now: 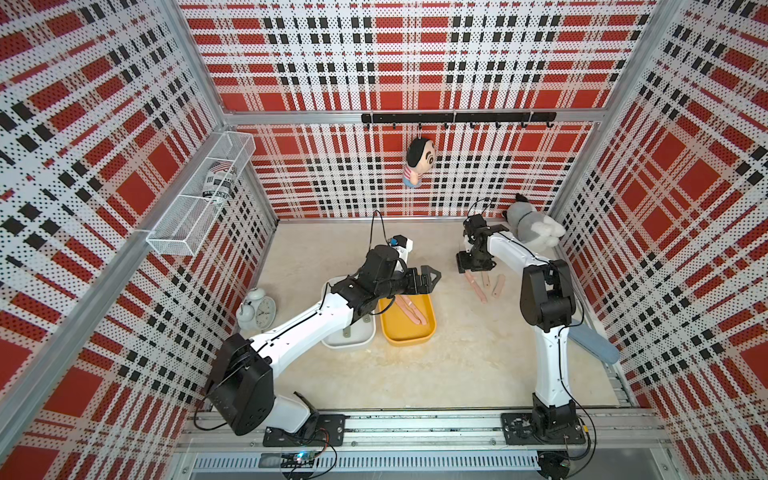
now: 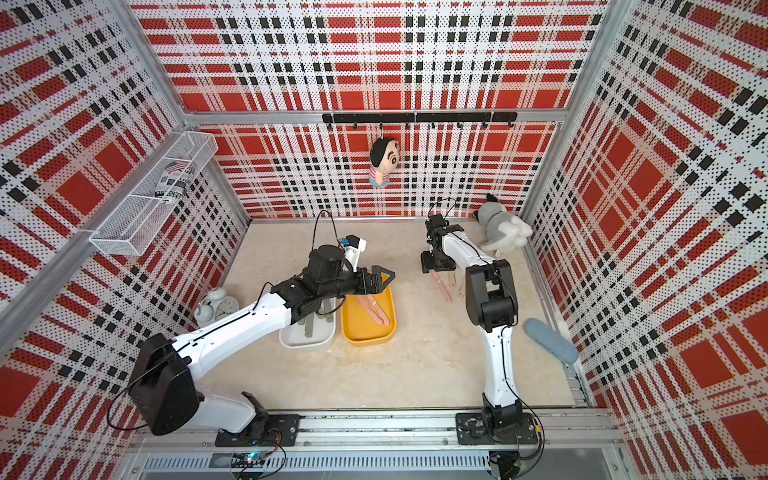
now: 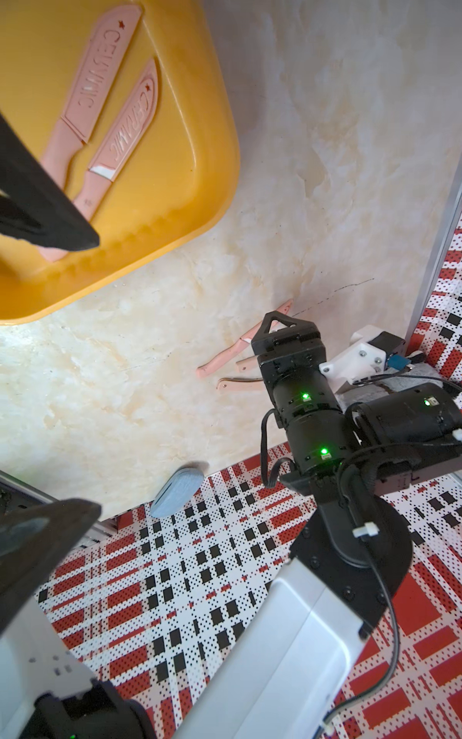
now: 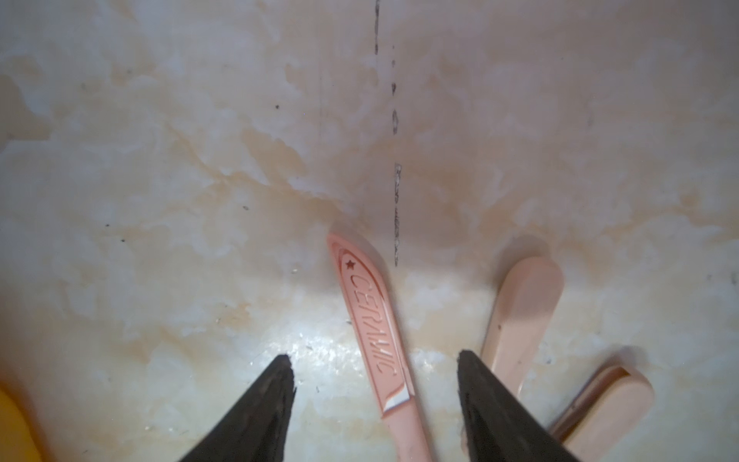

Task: Place the fruit knives into the storage box by color
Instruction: Pick up the fruit knife from the center of the board.

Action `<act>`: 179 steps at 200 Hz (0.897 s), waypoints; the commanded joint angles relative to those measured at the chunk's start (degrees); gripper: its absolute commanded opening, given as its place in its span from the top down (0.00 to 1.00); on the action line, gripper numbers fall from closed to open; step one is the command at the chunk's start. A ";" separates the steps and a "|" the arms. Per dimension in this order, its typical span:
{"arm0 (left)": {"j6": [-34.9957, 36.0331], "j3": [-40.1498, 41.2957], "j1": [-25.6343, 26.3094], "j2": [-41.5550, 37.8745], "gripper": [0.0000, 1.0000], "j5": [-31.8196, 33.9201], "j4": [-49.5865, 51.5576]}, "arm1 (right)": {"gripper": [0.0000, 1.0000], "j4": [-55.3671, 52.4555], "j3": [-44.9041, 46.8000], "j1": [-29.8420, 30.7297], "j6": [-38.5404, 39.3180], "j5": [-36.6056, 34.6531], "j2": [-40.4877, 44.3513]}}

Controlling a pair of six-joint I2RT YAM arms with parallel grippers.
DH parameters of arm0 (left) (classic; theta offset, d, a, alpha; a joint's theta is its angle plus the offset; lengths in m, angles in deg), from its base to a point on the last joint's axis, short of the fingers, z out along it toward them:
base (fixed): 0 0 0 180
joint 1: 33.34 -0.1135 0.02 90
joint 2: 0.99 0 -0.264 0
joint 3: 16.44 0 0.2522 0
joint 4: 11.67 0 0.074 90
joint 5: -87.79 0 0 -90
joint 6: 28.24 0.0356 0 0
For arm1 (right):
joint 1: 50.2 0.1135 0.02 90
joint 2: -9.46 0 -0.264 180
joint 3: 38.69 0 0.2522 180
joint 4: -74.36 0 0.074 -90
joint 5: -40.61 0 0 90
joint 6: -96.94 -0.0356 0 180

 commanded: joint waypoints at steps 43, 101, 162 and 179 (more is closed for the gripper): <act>-0.35 2.31 -0.79 -1.15 0.02 -0.94 -1.18 | 0.35 -2.12 -0.98 -0.44 1.67 0.16 -2.84; -0.22 2.92 -1.54 -1.96 0.02 -1.08 -1.17 | 0.36 -1.95 1.36 -0.36 0.98 2.47 -2.21; -0.34 4.26 -1.90 -2.50 0.02 -1.16 -1.53 | 0.38 -1.37 3.57 -0.18 1.35 1.91 -2.52; -0.33 4.56 -2.02 -2.80 0.02 -1.05 -1.53 | 0.47 -1.91 2.84 -0.18 1.56 0.89 -3.23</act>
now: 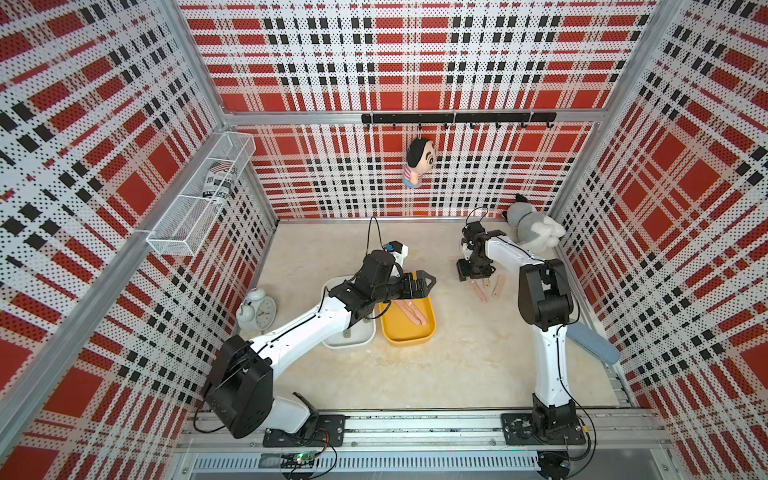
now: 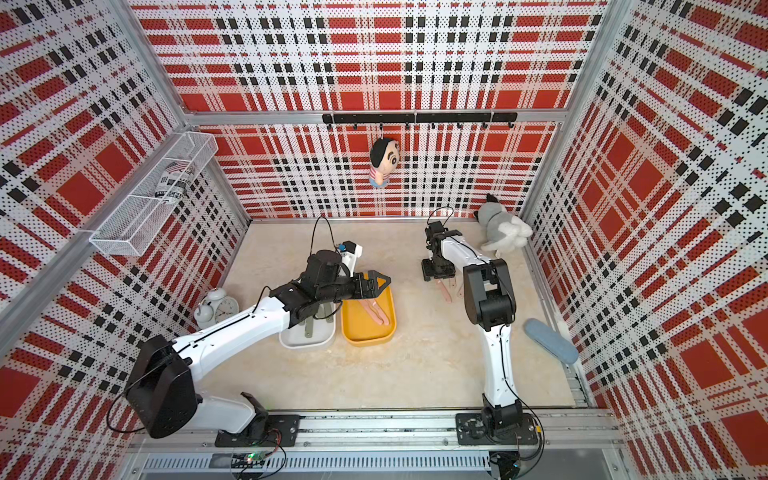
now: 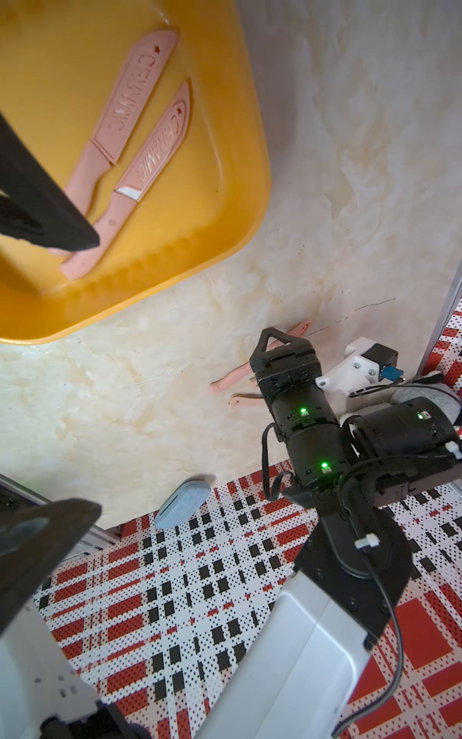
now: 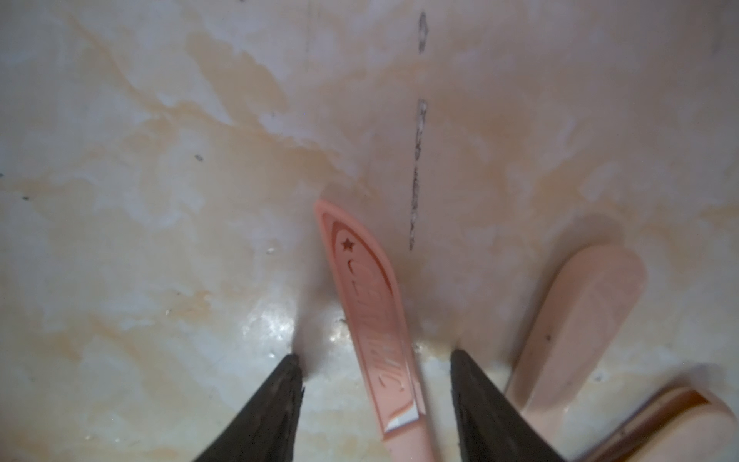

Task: Place the fruit knives into the storage box by color
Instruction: Pick up the fruit knife from the center of the board.

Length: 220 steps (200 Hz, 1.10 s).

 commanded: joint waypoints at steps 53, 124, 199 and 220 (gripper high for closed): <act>0.26 1.65 -1.00 -2.26 0.02 -0.60 -1.12 | 0.62 -3.24 -1.60 -0.09 0.62 -2.15 -2.67; 0.26 1.96 -1.11 -2.51 0.02 -0.60 -1.10 | 0.73 -3.16 -1.92 -0.09 0.63 -1.36 -1.65; 0.16 2.17 -1.20 -2.87 0.02 -0.51 -1.17 | 0.77 -3.22 -2.24 0.09 0.16 -0.32 0.66; 0.15 2.19 -1.29 -3.00 0.02 -0.51 -1.07 | 0.78 -3.32 -2.17 0.17 0.11 -0.31 1.48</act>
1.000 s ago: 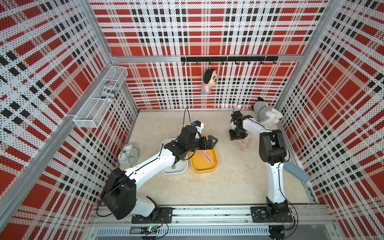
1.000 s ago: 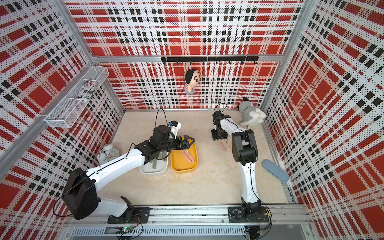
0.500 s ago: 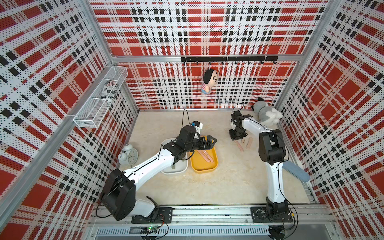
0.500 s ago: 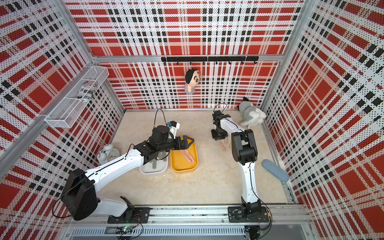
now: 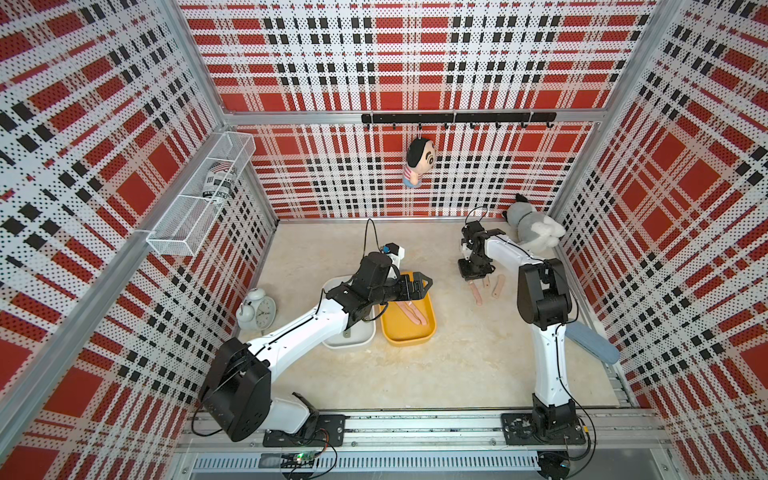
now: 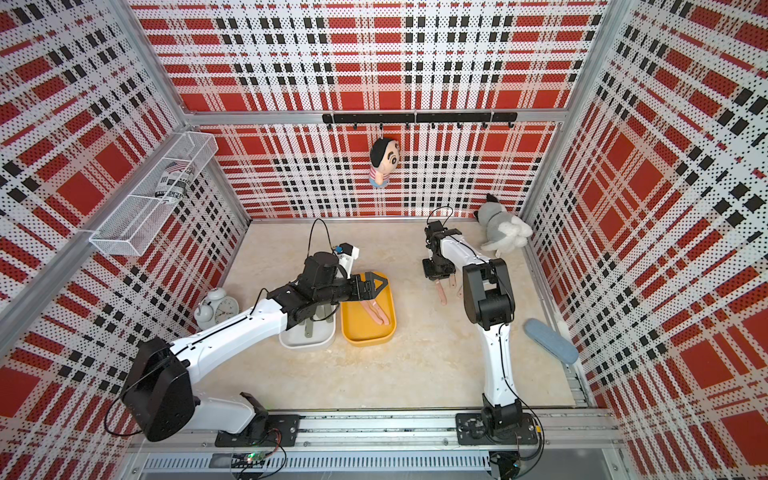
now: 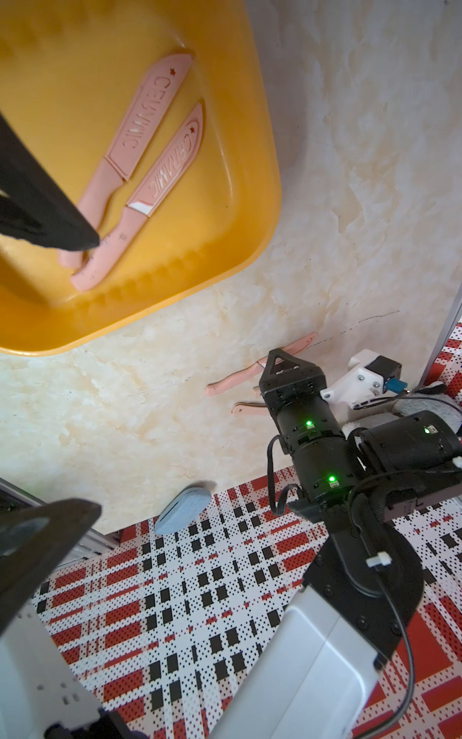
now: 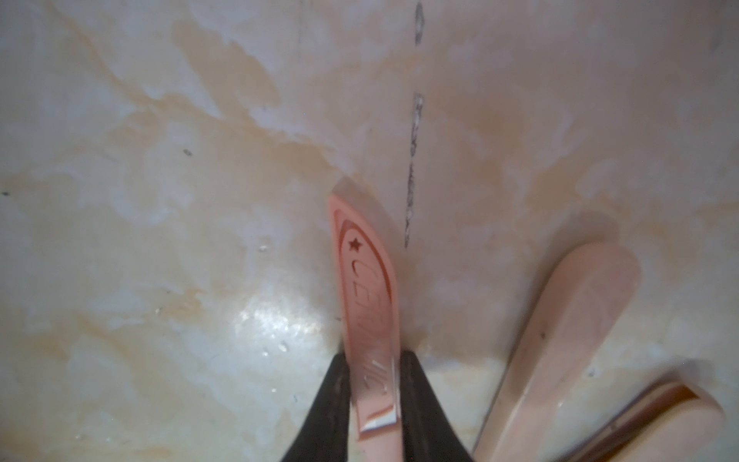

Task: Place the fruit knives into the storage box by color
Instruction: Pick up the fruit knife from the center of the board.

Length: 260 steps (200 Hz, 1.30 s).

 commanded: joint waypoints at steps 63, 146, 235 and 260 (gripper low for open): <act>0.26 0.79 -0.76 -2.22 0.02 -0.51 -1.03 | 0.78 -1.83 -0.89 0.77 -0.44 1.19 4.23; 0.86 0.90 -1.10 -3.13 0.02 0.19 0.65 | 0.78 -4.08 -1.53 2.82 -1.13 1.15 6.36; 3.68 2.87 -3.70 -8.97 0.02 2.90 8.65 | 0.78 -6.20 -2.06 8.35 -2.80 2.42 12.22; 4.21 3.64 -4.19 -10.88 0.02 3.01 10.92 | 0.78 -6.76 -2.83 10.86 -3.63 2.94 13.63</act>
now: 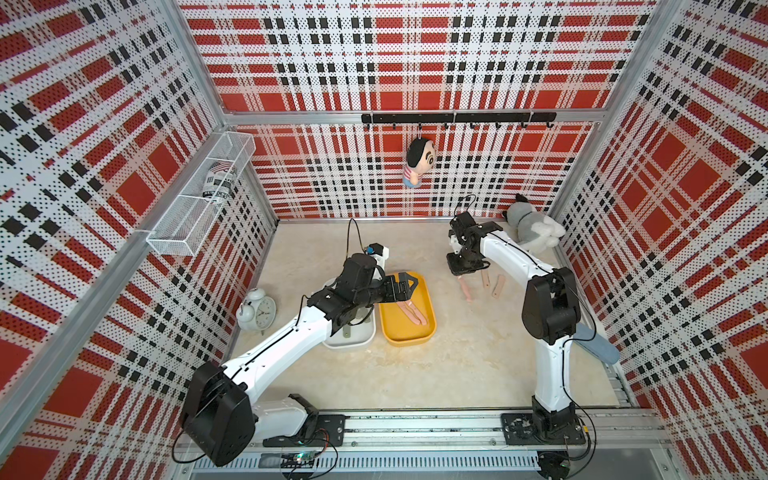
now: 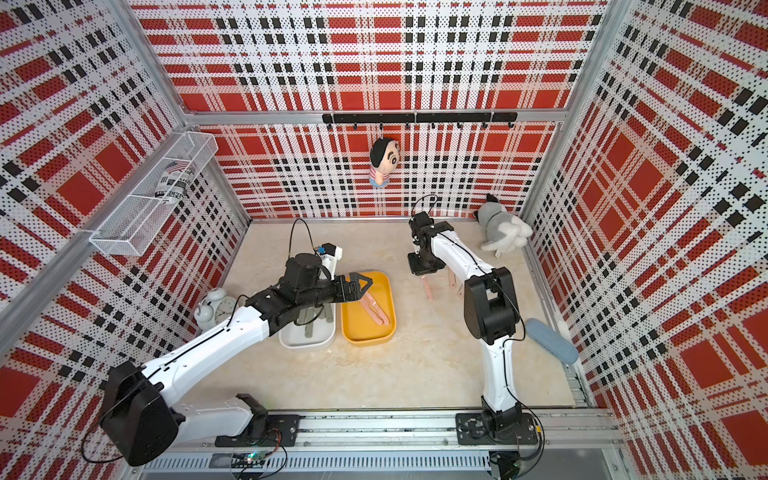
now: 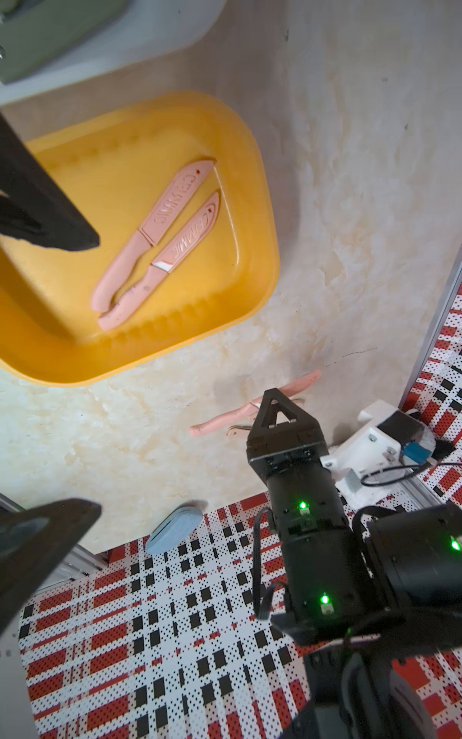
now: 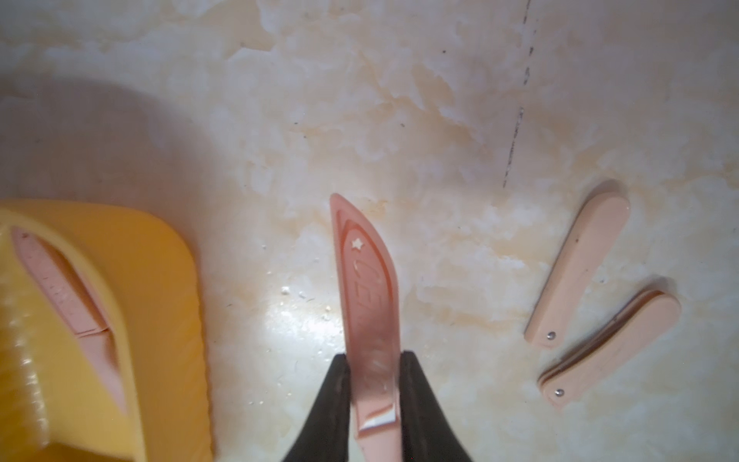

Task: Place the fruit knives into the storage box by color
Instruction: Pick up the fruit knife from the center of the board, then place the fruit knife in the storage box.

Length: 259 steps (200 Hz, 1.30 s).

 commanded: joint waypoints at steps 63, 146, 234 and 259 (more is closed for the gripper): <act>2.62 3.67 -2.25 -8.71 0.02 2.14 9.48 | 0.78 -3.61 -6.37 9.40 -3.57 0.87 4.01; 1.43 8.09 -3.88 -16.46 0.02 1.14 14.26 | 0.78 -3.45 -13.37 18.19 -6.68 3.50 0.60; -3.04 14.94 -3.77 -20.93 0.02 -0.74 10.22 | 0.78 0.26 -11.27 22.48 -8.30 6.62 -6.31; -3.08 15.12 -3.78 -20.85 0.02 -0.54 10.19 | 0.78 2.14 -8.66 22.85 -8.70 7.25 -7.45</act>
